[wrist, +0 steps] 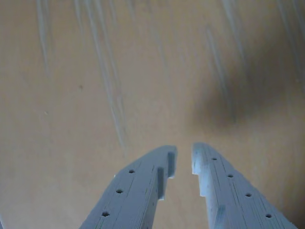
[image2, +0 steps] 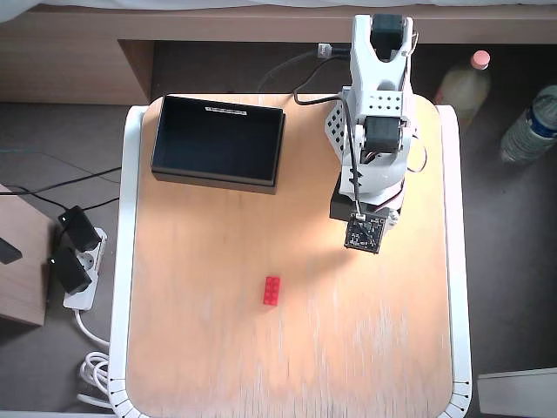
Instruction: Grasp a lego block and put it in the bin.
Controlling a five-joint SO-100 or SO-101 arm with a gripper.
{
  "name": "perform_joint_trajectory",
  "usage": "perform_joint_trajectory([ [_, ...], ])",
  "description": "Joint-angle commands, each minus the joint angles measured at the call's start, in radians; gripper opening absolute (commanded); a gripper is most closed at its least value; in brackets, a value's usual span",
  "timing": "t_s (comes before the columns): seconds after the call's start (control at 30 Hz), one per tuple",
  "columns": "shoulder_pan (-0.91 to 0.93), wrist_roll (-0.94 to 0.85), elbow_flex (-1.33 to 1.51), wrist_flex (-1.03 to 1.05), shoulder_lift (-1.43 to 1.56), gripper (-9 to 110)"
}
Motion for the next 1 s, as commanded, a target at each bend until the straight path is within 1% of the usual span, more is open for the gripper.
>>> perform_joint_trajectory([
  [0.0, -0.006, -0.006, 0.155, 0.011, 0.087, 0],
  [0.23, -0.008, 0.041, 0.155, 0.011, 0.087, 0],
  [0.37, -0.006, 0.115, 0.155, 0.011, 0.087, 1],
  [0.67, 0.009, 0.181, 0.150, 0.006, 0.057, 0],
  [0.8, 0.020, 0.189, 0.077, 0.005, -0.003, 0],
  [0.97, 0.029, 0.183, -0.103, 0.005, -0.141, 0],
])
